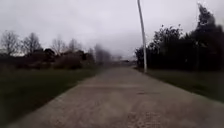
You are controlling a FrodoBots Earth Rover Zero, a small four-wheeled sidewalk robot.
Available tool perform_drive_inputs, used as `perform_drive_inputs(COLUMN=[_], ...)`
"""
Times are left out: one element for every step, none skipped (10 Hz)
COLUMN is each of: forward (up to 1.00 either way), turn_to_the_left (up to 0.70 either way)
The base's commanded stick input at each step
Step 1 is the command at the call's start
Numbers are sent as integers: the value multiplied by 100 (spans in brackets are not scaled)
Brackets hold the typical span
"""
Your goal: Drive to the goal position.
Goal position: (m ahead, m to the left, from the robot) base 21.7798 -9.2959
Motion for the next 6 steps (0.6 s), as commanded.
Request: perform_drive_inputs(forward=[85, 85, 85, 85, 85, 85], turn_to_the_left=[0, 0, 0, 0, 0, 0])
